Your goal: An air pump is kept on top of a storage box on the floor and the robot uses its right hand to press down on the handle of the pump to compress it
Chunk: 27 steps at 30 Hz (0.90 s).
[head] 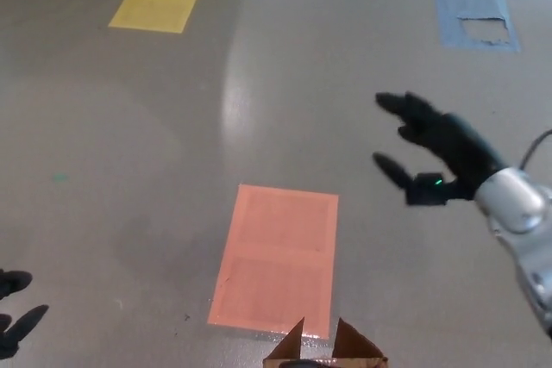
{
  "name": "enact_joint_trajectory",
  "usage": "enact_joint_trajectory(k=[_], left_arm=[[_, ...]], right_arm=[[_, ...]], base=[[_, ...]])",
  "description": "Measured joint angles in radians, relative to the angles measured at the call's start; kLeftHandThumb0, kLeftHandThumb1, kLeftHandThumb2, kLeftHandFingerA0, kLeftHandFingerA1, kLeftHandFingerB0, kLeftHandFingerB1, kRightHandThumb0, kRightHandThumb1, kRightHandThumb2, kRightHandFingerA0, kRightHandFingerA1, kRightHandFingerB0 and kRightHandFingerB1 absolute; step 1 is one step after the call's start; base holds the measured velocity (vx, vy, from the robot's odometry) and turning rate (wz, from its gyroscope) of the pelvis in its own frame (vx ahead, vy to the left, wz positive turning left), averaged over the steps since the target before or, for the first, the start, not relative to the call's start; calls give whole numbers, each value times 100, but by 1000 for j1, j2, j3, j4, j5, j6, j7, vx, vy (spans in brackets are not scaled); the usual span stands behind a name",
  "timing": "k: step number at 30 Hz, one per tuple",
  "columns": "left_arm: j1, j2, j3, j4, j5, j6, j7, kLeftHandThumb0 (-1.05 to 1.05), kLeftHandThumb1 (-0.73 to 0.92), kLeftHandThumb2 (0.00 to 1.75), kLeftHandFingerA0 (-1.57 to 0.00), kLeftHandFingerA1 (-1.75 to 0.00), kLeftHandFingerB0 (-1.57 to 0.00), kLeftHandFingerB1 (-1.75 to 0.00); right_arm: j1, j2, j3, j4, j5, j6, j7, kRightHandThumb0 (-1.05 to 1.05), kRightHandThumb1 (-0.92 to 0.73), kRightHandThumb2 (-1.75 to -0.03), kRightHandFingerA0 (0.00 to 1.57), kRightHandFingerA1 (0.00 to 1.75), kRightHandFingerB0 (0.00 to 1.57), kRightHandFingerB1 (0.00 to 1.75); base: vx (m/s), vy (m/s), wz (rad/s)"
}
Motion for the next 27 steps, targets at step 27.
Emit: enact_joint_trajectory(k=[27], left_arm=[[48,0,0,5,0,0,2,-77,84,65,-24,-32,-16,-28]], right_arm=[[248,-18,-270,505,9,-162,-239,-58,-88,-67,12,28,12,27]], base=[[0,0,0]])
